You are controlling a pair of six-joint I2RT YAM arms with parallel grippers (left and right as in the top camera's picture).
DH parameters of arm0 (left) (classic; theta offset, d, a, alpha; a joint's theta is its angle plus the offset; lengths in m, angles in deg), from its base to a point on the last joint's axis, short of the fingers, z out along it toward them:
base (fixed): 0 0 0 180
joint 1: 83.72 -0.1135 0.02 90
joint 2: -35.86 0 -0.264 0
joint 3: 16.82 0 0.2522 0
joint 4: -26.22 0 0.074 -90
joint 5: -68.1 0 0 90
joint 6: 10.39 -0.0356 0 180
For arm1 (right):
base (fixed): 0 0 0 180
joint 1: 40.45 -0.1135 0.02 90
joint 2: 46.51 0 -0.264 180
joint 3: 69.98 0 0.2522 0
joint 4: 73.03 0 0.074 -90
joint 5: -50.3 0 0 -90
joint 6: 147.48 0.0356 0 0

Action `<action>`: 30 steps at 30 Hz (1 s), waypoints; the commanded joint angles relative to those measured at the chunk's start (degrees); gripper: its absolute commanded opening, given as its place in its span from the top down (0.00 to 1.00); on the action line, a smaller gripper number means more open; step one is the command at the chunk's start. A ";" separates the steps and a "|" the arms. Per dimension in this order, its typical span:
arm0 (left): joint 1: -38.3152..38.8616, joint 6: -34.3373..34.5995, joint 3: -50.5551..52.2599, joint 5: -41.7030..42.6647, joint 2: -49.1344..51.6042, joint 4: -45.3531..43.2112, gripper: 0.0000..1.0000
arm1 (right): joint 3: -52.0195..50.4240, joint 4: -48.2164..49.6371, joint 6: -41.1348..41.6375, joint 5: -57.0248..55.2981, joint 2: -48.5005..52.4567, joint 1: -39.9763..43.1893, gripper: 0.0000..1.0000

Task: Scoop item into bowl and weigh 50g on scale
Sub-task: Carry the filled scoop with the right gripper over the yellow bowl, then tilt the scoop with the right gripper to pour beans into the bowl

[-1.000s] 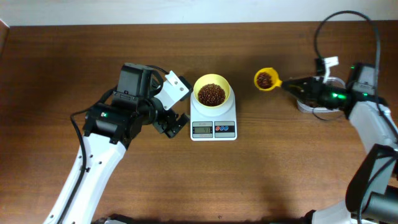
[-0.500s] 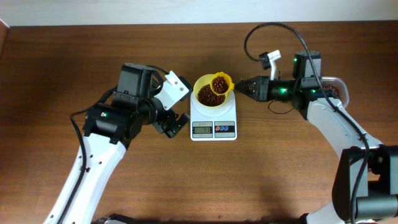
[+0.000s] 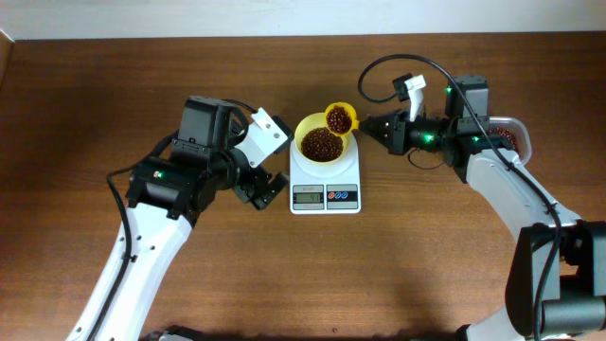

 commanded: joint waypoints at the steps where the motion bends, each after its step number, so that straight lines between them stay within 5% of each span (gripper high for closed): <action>1: -0.39 -0.90 -0.94 0.04 -0.66 -0.09 0.01 | 0.42 1.90 -0.87 -2.69 0.20 -0.57 0.96; 30: -0.39 -0.90 -0.94 0.04 -0.66 -0.07 0.01 | 0.42 2.54 -6.86 -6.05 0.20 -3.08 0.96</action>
